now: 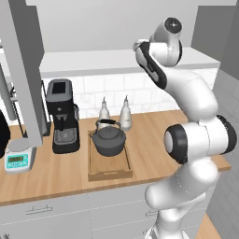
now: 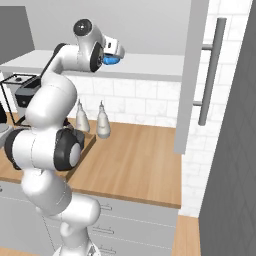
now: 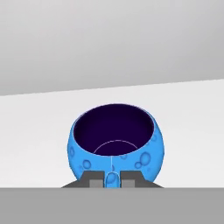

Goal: Pick the kettle from the counter and place it on the tray. Then pick the mug from the cabinet and place it on the tray. Then close the cabinet doors.

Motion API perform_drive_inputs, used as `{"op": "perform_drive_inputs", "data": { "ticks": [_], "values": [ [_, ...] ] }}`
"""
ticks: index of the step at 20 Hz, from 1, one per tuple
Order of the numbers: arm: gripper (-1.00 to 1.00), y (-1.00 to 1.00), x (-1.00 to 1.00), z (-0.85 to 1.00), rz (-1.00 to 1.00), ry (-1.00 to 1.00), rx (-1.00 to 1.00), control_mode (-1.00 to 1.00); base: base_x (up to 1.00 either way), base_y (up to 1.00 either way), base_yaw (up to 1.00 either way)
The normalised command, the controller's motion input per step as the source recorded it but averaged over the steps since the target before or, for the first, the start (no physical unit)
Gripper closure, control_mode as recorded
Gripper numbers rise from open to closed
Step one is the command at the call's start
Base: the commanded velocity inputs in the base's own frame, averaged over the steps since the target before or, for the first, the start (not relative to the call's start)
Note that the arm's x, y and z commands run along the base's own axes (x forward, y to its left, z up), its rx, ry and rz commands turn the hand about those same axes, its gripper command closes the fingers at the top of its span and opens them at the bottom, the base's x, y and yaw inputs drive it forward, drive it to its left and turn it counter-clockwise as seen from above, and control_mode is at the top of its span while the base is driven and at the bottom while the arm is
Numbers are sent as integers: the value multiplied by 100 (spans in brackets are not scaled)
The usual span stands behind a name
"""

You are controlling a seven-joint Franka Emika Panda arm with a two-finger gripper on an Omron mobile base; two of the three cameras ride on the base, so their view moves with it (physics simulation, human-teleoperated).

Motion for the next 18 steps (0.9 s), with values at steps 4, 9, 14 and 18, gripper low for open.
{"op": "perform_drive_inputs", "data": {
  "ticks": [4, 9, 14, 18],
  "values": [
    [100, -3, -79, 2, 18, -6, 0, -100, 0, 0, 0],
    [100, -2, -93, 8, 18, -11, 0, -100, 0, 0, 0],
    [100, 0, -100, 9, 22, -16, 0, -100, 0, 0, 0],
    [100, 0, -100, 11, 22, -5, 0, -100, 0, 0, 0]
  ]
}}
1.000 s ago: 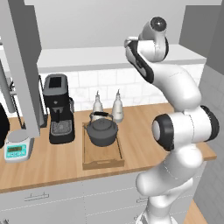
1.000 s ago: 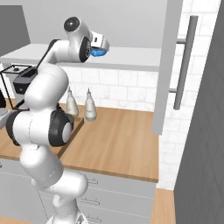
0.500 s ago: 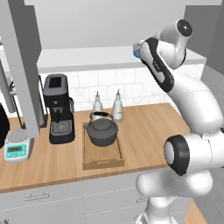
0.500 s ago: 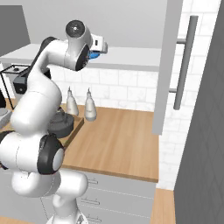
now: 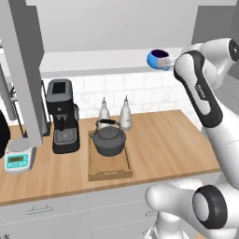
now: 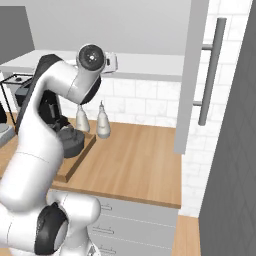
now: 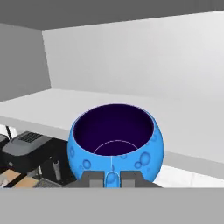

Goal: Pick the kettle from the counter and place it on the tray. Then pick the mug from the cabinet and place it on the tray. Then close the cabinet doors.

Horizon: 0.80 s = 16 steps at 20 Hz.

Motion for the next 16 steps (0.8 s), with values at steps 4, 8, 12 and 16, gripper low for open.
{"op": "perform_drive_inputs", "data": {
  "ticks": [4, 8, 12, 16],
  "values": [
    [100, 0, -100, 1, 28, 0, -1, -100, 0, 0, 0],
    [100, 5, -100, -2, 32, 0, -5, -100, 0, 0, 0],
    [100, 37, -79, -28, 28, 0, -8, -100, 0, 0, 0],
    [100, 66, -51, -46, 22, 0, -9, -100, 0, 0, 0]
  ]
}}
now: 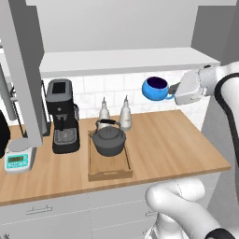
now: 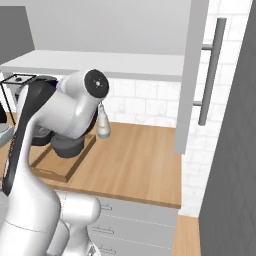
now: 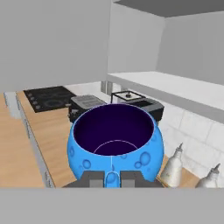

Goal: Pick the kettle from the counter and place it on the tray. Then pick the mug from the cabinet and place it on the tray. Then close the cabinet doors.

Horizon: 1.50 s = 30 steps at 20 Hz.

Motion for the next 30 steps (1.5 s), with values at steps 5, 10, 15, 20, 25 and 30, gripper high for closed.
{"op": "perform_drive_inputs", "data": {
  "ticks": [5, 10, 15, 20, 25, 30],
  "values": [
    [100, 61, -17, -59, 11, 2, -5, -100, 0, 0, 0],
    [100, 28, 1, -73, 3, 5, 0, -100, 0, 0, 0],
    [100, 6, 9, -69, 4, 8, 0, -100, 0, 0, 0],
    [100, 0, 3, -64, 7, 11, 0, -100, 0, 0, 0],
    [100, 0, 7, -63, 7, 13, 0, -100, 0, 0, 0],
    [100, 5, 19, -60, 5, 13, 0, -100, 0, 0, 0]
  ]
}}
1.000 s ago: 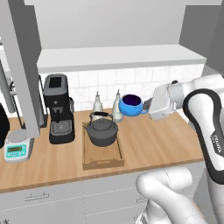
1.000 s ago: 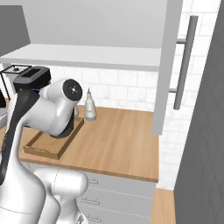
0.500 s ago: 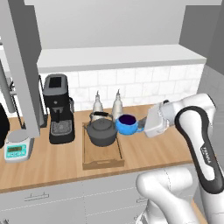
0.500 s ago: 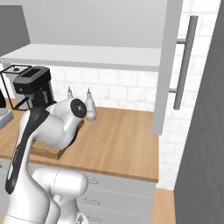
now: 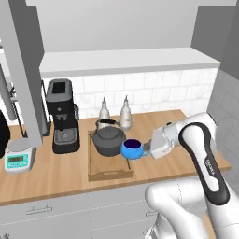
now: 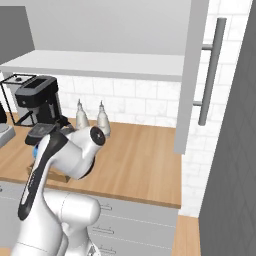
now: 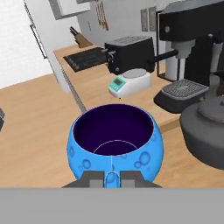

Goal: Pick the kettle from the counter and place it on the tray. Then pick the mug from the cabinet and place it on the tray. Then close the cabinet doors.

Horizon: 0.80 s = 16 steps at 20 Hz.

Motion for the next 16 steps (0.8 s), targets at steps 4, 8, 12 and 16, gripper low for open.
{"op": "perform_drive_inputs", "data": {
  "ticks": [4, 8, 12, 16],
  "values": [
    [100, 16, 27, -56, 2, 12, 0, -100, 0, 0, 0],
    [100, 18, 34, -50, 0, 12, 0, -100, 0, 0, 0],
    [100, 7, 39, -40, 0, 9, 0, -100, 0, 0, 0],
    [100, 0, 40, -33, 0, 3, 0, -100, 0, 0, 0]
  ]
}}
